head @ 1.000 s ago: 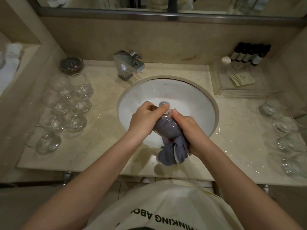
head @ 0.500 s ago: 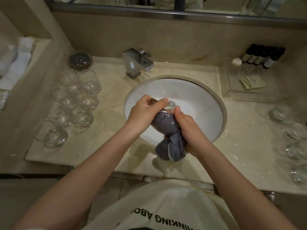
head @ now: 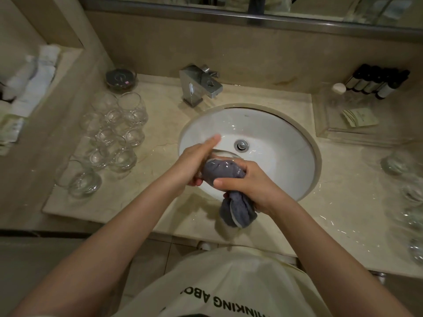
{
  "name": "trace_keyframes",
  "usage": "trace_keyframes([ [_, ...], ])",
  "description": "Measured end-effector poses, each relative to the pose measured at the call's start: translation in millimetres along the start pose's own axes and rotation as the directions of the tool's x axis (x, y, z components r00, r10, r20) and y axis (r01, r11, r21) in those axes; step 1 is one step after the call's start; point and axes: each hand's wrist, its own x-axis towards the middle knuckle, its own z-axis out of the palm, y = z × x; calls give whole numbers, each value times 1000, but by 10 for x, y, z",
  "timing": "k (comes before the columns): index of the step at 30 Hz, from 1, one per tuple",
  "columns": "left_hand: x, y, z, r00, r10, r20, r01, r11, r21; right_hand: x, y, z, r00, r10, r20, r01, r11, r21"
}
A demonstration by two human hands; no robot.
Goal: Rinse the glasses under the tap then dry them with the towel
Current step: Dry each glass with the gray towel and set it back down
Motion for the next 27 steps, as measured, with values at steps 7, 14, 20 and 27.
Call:
trace_keyframes([
  [7, -8, -419, 72, 724, 665, -184, -645, 747, 163, 41, 17, -1, 962, 274, -8, -264, 932, 249],
  [14, -78, -59, -13, 996, -82, 19, 80, 993, 86, -32, 93, 57, 988, 115, -99, -105, 989, 104],
  [20, -118, -211, 43, 779, 614, -126, -562, 773, 293, -45, 97, 76, 978, 203, -40, -172, 907, 384],
  [27, -121, -205, -32, 867, 495, -66, -470, 854, 225, -70, 132, 115, 995, 100, -7, -92, 941, 327],
])
